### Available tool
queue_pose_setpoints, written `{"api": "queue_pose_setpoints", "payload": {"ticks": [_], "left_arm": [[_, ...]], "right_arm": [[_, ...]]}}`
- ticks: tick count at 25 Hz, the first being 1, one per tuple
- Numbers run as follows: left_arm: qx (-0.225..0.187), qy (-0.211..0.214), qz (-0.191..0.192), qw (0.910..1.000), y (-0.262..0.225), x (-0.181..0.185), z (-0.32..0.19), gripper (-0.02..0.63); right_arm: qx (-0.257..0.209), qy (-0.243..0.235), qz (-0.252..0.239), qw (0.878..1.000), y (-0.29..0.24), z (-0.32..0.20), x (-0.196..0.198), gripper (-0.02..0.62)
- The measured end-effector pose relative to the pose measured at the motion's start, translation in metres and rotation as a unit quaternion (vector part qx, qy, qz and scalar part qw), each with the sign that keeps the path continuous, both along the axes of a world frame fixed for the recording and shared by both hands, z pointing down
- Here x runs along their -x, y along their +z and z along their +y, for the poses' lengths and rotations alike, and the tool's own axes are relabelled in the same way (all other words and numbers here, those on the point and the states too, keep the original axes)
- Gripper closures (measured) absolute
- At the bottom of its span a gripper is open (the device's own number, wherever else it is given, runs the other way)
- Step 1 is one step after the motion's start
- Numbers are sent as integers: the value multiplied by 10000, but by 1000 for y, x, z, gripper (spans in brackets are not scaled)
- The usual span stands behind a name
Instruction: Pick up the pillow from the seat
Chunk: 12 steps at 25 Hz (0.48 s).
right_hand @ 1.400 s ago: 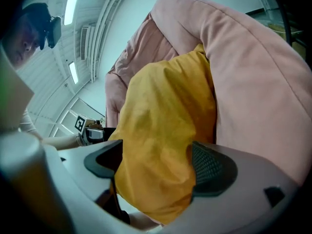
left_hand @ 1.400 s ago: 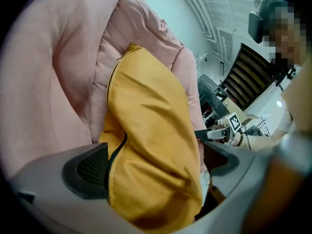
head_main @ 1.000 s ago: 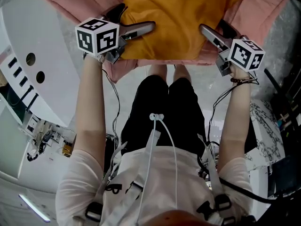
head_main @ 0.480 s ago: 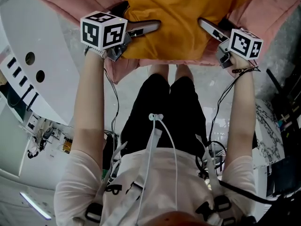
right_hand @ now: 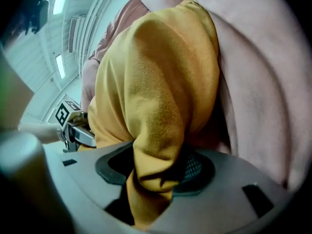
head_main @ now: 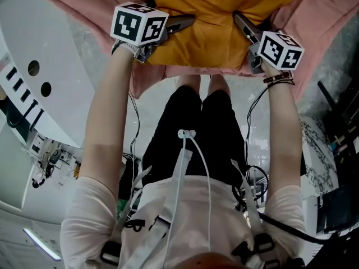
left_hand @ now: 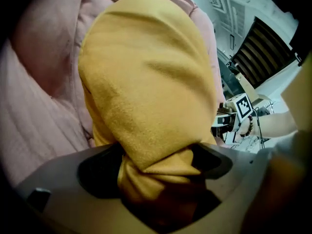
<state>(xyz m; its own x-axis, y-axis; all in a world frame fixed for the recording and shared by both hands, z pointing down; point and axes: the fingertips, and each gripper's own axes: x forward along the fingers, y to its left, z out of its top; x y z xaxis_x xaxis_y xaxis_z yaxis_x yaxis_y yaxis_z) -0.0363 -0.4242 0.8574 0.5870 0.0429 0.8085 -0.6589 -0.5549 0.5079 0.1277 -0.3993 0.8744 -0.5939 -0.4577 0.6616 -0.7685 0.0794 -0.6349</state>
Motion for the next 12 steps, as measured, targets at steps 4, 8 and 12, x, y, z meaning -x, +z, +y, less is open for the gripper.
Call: {"api": "queue_pose_setpoints", "payload": {"ticks": [4, 8, 12], "left_arm": [[-359, 93, 284, 9989, -17, -2, 1, 205], [-638, 39, 623, 9960, -37, -1, 2, 259], [-863, -26, 830, 9928, -56, -4, 7, 297]], "right_arm": [[-167, 70, 186, 9997, -11, 3, 1, 422], [-370, 184, 171, 9990, -28, 5, 3, 445], [-621, 129, 305, 9975, -45, 12, 0, 456]]}}
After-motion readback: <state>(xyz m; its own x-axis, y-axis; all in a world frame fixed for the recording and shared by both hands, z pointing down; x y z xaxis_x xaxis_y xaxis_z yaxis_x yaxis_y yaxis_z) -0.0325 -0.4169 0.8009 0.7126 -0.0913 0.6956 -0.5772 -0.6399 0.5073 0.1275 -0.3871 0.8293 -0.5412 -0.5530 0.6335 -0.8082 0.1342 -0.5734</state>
